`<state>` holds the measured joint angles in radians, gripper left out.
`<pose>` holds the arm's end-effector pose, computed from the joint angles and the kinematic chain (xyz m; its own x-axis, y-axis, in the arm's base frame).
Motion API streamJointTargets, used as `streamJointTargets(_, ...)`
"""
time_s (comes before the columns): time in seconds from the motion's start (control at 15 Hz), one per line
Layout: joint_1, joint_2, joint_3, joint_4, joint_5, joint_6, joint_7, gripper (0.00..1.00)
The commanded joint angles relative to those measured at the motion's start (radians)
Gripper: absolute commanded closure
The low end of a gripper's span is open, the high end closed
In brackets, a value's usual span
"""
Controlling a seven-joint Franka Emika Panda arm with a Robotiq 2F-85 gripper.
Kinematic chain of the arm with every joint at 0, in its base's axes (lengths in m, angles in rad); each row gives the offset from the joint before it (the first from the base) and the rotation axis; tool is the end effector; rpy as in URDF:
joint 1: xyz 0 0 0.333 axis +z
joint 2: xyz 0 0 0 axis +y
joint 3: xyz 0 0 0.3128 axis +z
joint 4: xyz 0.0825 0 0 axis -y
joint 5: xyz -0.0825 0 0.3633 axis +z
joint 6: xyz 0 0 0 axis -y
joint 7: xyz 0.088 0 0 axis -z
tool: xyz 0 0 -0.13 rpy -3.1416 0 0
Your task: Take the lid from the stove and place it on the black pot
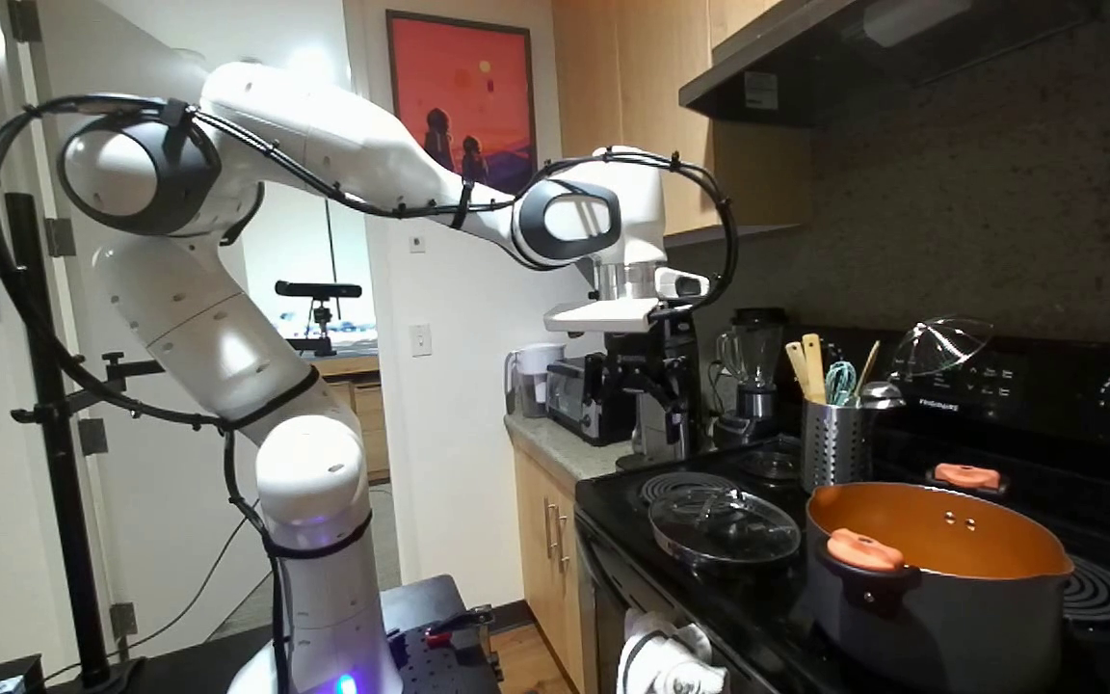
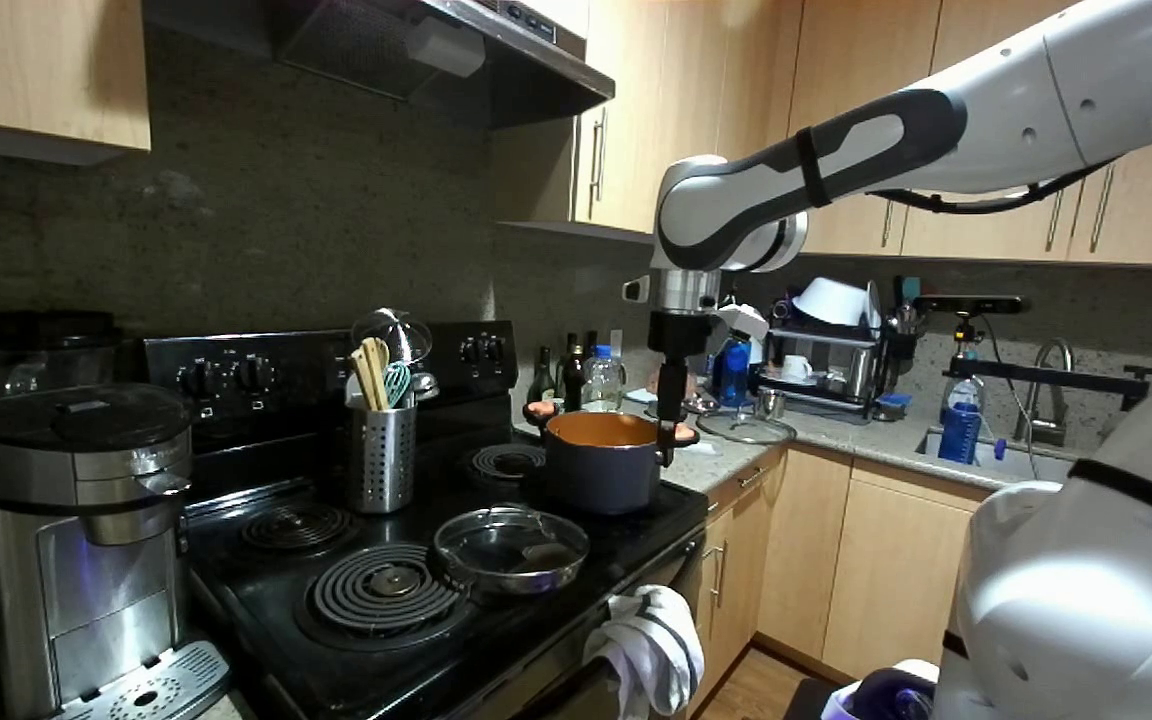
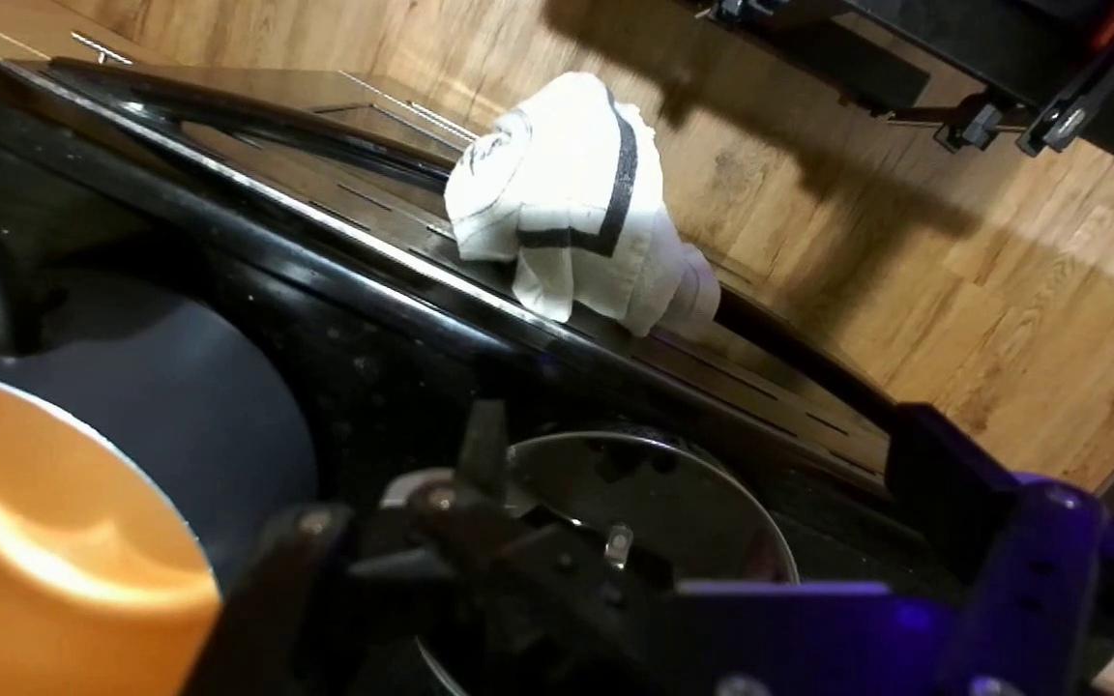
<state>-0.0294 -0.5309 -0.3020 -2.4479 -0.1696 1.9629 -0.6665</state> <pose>0.3536 -0.1423 0.4629 0.9065 0.4218 0.0192 0.4213 -0.9066 0.0245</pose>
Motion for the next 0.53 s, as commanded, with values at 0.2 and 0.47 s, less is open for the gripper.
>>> streamJointTargets(0.2, 0.007, 0.056, -0.013, 0.021, 0.053, 0.041, -0.068, 0.00)
streamJointTargets(0.47, 0.015, 0.157, -0.004, 0.072, 0.137, 0.138, -0.095, 0.00)
